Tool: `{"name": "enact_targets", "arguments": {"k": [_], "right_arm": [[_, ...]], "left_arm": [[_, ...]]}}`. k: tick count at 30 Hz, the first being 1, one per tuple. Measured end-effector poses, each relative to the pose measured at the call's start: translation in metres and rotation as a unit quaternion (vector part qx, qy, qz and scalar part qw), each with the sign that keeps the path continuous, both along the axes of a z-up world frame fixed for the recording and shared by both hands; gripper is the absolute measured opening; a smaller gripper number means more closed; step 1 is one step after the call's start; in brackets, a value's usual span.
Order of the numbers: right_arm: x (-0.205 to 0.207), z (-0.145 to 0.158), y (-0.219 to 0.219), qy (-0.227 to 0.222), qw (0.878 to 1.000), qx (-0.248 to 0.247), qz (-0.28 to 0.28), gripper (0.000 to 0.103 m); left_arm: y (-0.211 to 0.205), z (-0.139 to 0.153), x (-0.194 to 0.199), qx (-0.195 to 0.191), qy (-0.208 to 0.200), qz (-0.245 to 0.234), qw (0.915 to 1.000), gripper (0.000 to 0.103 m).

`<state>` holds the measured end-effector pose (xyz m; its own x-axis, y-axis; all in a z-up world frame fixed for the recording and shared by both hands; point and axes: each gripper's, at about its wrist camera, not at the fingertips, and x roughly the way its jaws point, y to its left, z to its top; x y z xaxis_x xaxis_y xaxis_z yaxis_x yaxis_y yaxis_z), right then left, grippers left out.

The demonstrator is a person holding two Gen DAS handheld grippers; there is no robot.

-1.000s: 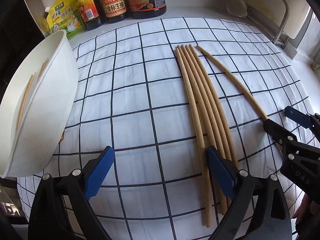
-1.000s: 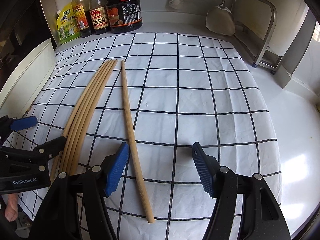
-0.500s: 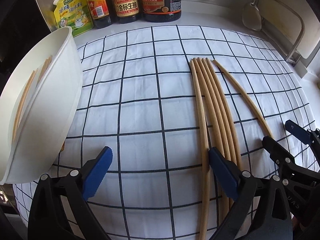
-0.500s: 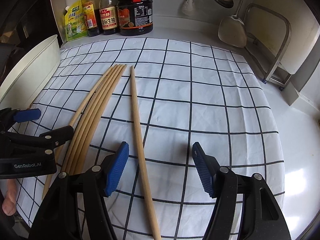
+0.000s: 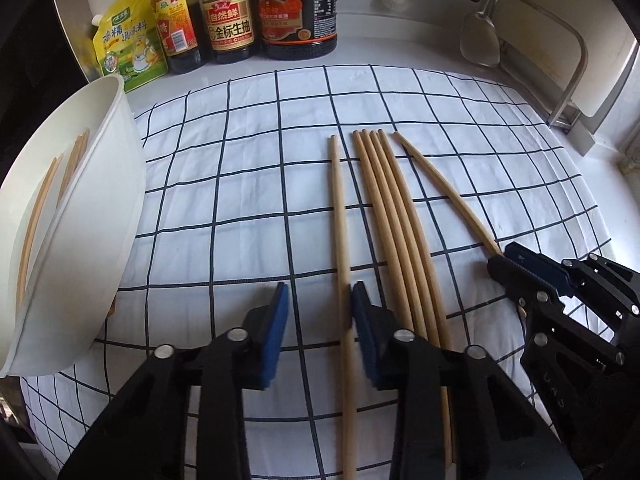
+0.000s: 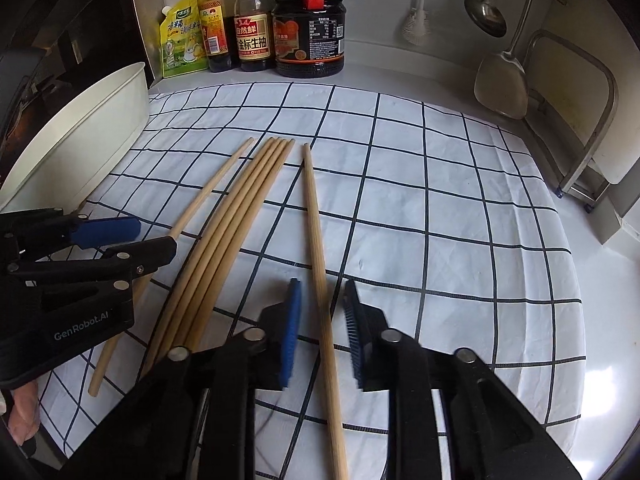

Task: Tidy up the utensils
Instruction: 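Close the right tool on one wooden chopstick while the left tool grasps another, then carry the right tool's chopstick over the basin while the left tool carries its own there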

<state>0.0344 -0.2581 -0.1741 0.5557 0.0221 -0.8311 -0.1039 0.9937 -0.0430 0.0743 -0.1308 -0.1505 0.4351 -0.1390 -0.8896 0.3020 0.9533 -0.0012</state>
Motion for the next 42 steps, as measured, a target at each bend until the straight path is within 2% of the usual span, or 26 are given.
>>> {"name": "enact_targets", "arguments": {"k": [1,5,14,21,30,37,42], "right_arm": [[0.001,0.000,-0.002,0.002,1.000,0.005,-0.003,0.007],[0.002,0.002,-0.009,0.009,0.999,0.036,-0.022,0.006],[-0.015,0.021,-0.018,0.001,0.995,0.074,-0.072,0.006],[-0.027,0.057,-0.012,-0.027,0.992,0.078,-0.092,0.006],[-0.028,0.103,0.030,-0.064,0.990,0.097,-0.075,0.006],[-0.001,0.130,0.090,-0.086,0.989,0.114,-0.024,0.006],[0.024,0.133,0.138,-0.083,0.988,0.130,0.014,0.006]], "left_arm": [[-0.001,0.000,-0.001,-0.001,-0.001,-0.004,1.0000,0.016],[-0.001,0.000,-0.003,-0.007,-0.005,-0.013,0.9999,0.008],[0.006,0.009,-0.006,-0.011,0.008,-0.026,0.9996,0.007],[0.025,0.049,-0.009,-0.038,-0.019,-0.034,0.9985,0.007],[0.077,0.106,-0.013,-0.058,-0.069,-0.024,0.9956,0.007],[0.144,0.136,-0.007,-0.063,-0.098,0.011,0.9932,0.007],[0.192,0.150,0.007,-0.062,-0.104,0.042,0.9917,0.007]]}}
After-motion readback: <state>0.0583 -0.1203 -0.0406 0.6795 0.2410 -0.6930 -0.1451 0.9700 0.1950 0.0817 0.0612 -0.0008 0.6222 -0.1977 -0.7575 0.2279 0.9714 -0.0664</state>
